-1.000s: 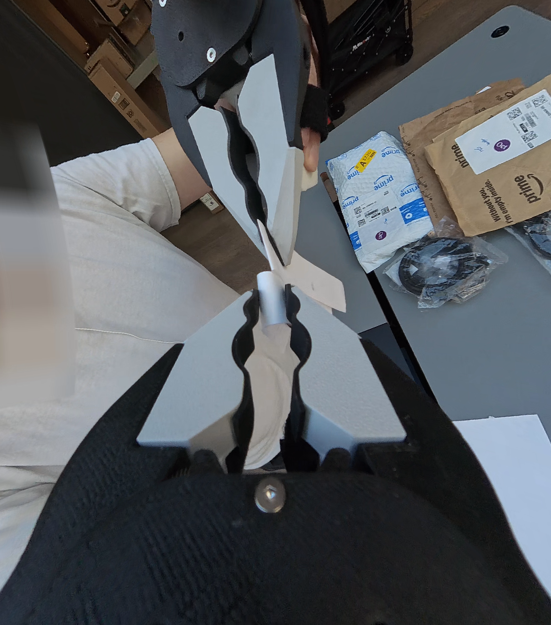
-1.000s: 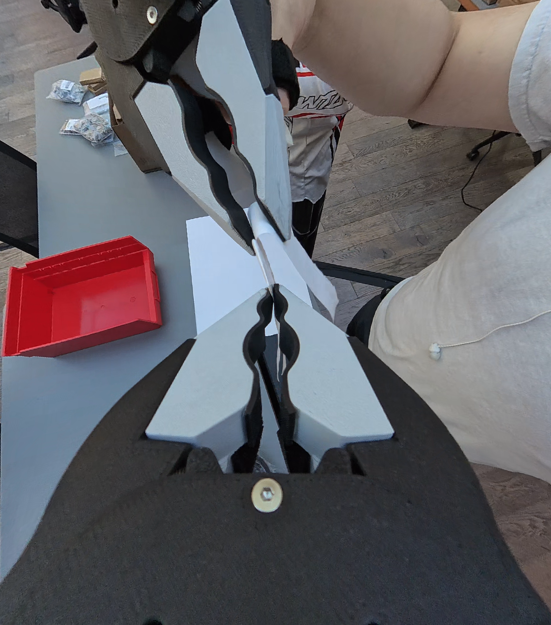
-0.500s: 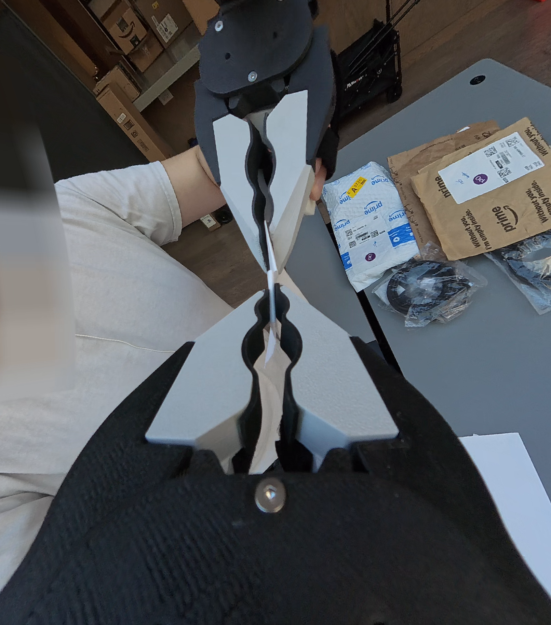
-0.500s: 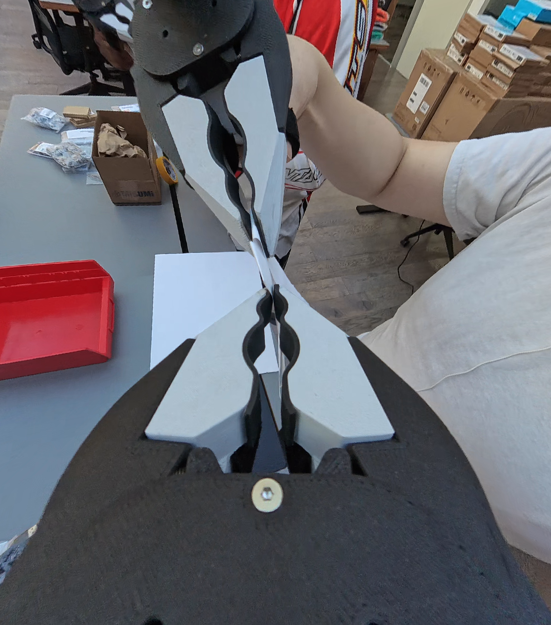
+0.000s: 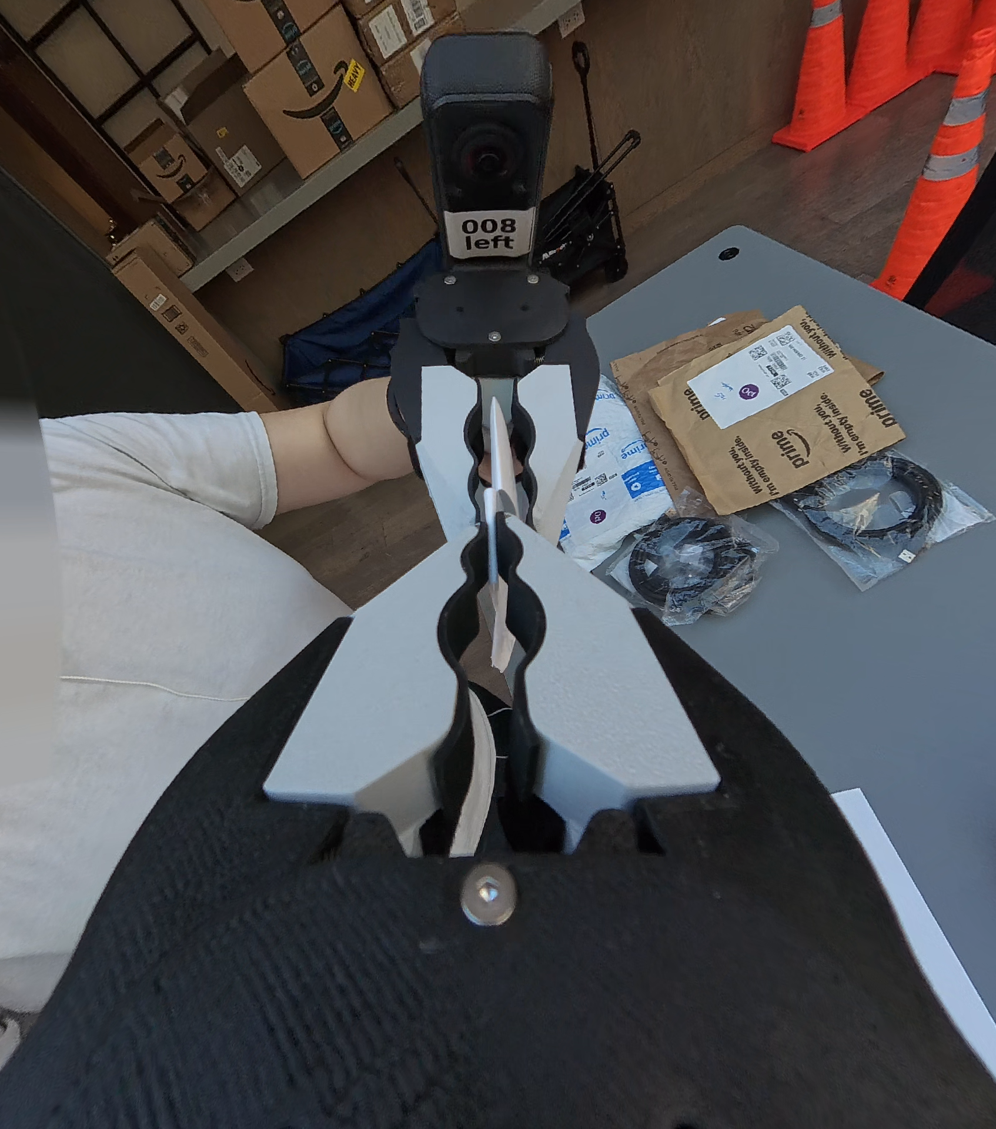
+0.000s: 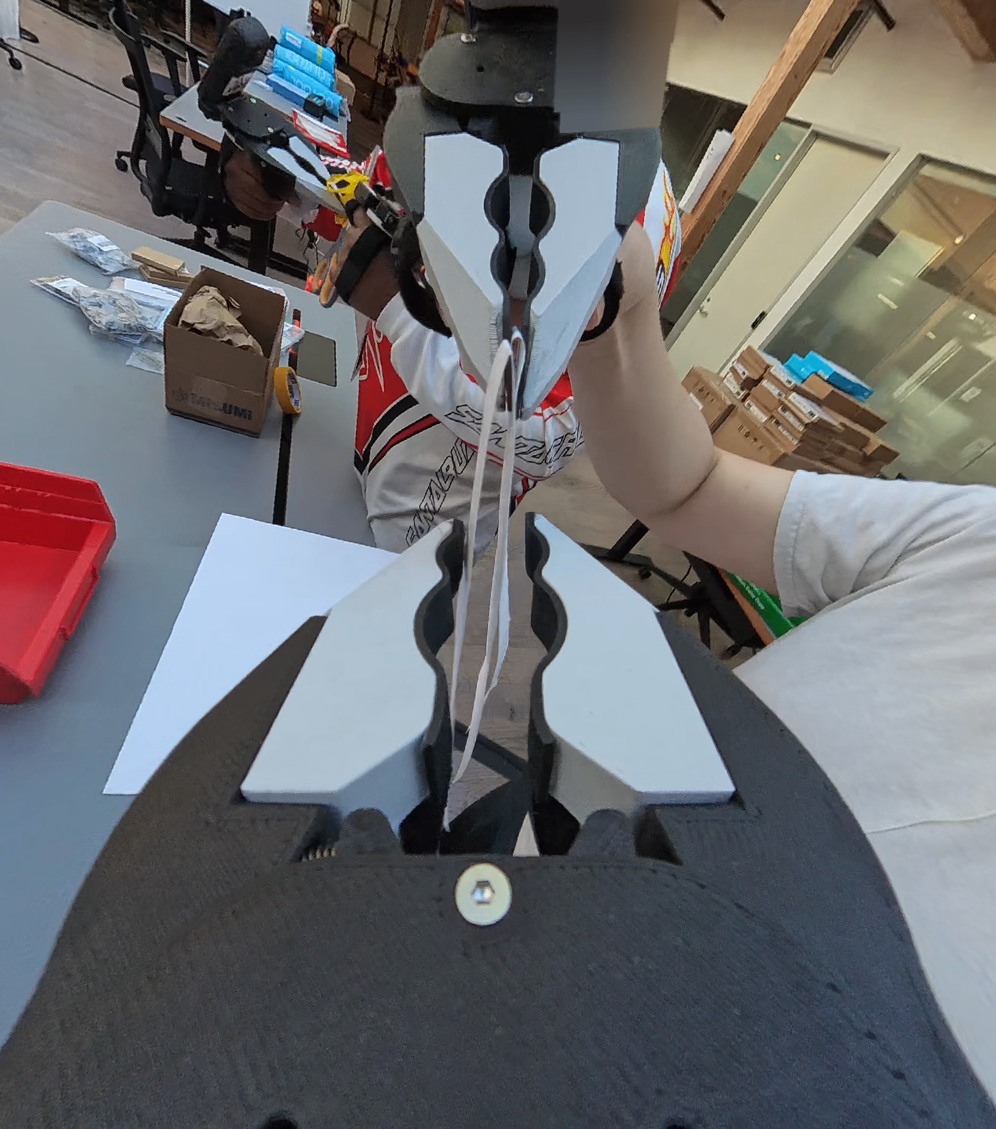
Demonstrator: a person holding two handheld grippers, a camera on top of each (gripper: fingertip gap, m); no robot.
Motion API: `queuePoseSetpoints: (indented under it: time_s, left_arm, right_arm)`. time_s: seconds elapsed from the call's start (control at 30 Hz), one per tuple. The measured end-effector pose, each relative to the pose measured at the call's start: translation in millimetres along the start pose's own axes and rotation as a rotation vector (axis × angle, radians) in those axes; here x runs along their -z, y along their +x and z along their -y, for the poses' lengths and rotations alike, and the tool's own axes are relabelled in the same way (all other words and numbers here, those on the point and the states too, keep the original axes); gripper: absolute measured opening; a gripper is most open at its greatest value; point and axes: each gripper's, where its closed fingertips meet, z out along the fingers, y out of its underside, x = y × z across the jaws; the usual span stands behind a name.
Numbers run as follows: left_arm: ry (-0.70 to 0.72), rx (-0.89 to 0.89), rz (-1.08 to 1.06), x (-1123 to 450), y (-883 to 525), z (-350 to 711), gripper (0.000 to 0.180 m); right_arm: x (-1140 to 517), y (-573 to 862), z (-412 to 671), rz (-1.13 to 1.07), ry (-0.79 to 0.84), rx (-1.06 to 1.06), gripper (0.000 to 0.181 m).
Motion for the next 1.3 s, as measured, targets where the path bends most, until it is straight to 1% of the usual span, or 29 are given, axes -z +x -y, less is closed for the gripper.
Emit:
queuePoseSetpoints:
  time_s: [0.1, 0.17, 0.23, 0.33, 0.37, 0.4, 0.43, 0.53, 0.57, 0.63, 0.67, 0.73, 0.87, 0.97, 1.03, 1.3]
  left_arm:
    - [-0.003, 0.002, -0.033, 3, 5, -1, 0.000]
    - [0.008, 0.006, -0.058, 4, 8, 0, 0.000]
    - [0.018, 0.004, -0.070, 5, 9, 1, 0.000]
    - [0.015, 0.006, -0.078, 7, 8, 0, 0.002]
    - [0.016, 0.005, -0.072, 7, 7, 0, 0.008]
    - [0.026, 0.007, -0.069, 7, 5, 1, 0.024]
    - [0.037, 0.006, -0.065, 8, 3, 3, 0.036]
    - [0.129, 0.007, -0.021, 17, -3, 13, 0.044]
    - [0.165, -0.017, -0.009, 21, -1, 16, 0.046]
    - [0.242, -0.079, 0.041, 28, 1, 23, 0.043]
    - [0.270, -0.104, 0.080, 31, 0, 26, 0.038]
    - [0.288, -0.138, 0.143, 33, -2, 28, 0.034]
    - [0.221, -0.163, 0.165, 24, -5, 19, 0.033]
    - [0.215, -0.178, 0.200, 22, -9, 17, 0.014]
    - [0.221, -0.194, 0.233, 21, -12, 18, 0.004]
    - [0.229, -0.152, 0.176, 20, -4, 19, 0.001]
  right_arm:
    - [0, -4, 5, 0.000, 0.037, 0.021, 0.007]
    - [-1, -5, 5, 0.008, 0.035, 0.020, 0.008]
    - [-2, -3, 4, 0.006, 0.019, 0.013, 0.001]
    - [-4, -2, 3, 0.013, 0.002, -0.010, 0.000]
    - [-4, -1, 3, 0.016, -0.004, -0.014, 0.000]
    - [-4, 0, 3, 0.013, -0.003, -0.019, 0.000]
    - [-3, 1, 5, 0.008, 0.005, -0.022, 0.000]
    - [-1, 4, 9, 0.009, 0.028, -0.034, 0.000]
    - [0, 5, 10, 0.010, 0.038, -0.040, 0.000]
    - [1, 7, 13, 0.012, 0.046, -0.050, 0.000]
    - [1, 8, 12, 0.006, 0.041, -0.055, 0.000]
    - [0, 9, 12, 0.016, 0.036, -0.066, 0.000]
    - [-2, 12, 12, 0.011, 0.036, -0.071, 0.000]
    - [-3, 14, 12, 0.009, 0.042, -0.069, 0.000]
    - [-3, 14, 12, 0.009, 0.044, -0.061, 0.000]
    - [-3, 13, 12, 0.004, 0.063, -0.033, 0.000]
